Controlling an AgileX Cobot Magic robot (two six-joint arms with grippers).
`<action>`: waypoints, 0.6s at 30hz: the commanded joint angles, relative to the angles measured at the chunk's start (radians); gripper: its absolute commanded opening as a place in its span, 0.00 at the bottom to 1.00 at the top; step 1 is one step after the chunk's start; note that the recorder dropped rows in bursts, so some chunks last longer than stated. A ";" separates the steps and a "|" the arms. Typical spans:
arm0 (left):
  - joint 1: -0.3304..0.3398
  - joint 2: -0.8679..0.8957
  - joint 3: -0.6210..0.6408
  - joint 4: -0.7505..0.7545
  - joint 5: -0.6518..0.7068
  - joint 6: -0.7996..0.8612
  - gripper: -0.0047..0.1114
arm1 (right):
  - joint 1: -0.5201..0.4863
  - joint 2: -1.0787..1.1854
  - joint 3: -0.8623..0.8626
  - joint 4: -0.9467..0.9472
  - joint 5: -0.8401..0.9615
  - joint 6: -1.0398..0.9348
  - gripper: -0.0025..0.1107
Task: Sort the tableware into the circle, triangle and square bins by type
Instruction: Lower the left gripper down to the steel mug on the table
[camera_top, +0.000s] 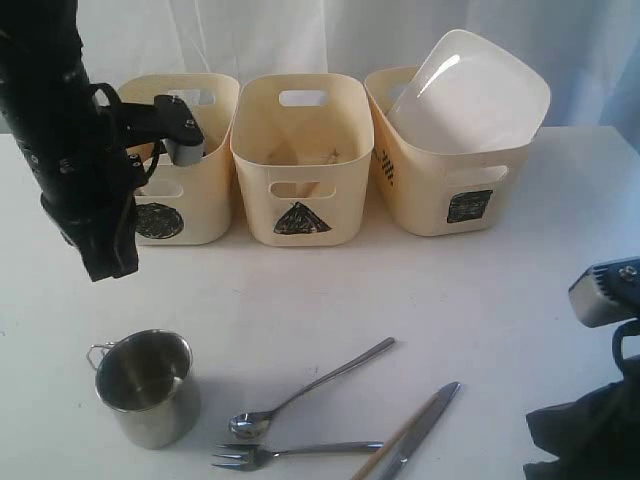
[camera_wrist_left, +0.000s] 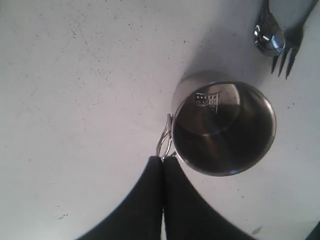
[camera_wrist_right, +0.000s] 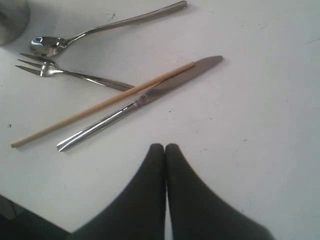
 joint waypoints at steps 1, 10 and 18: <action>0.002 -0.009 0.009 0.007 0.093 0.037 0.10 | -0.003 -0.006 0.008 -0.008 0.029 0.001 0.02; 0.002 -0.009 0.011 0.000 0.093 -0.255 0.42 | -0.003 -0.006 0.008 -0.008 0.031 0.001 0.02; 0.002 0.000 0.046 -0.102 0.093 -0.219 0.42 | -0.003 -0.006 0.008 -0.008 0.005 0.001 0.02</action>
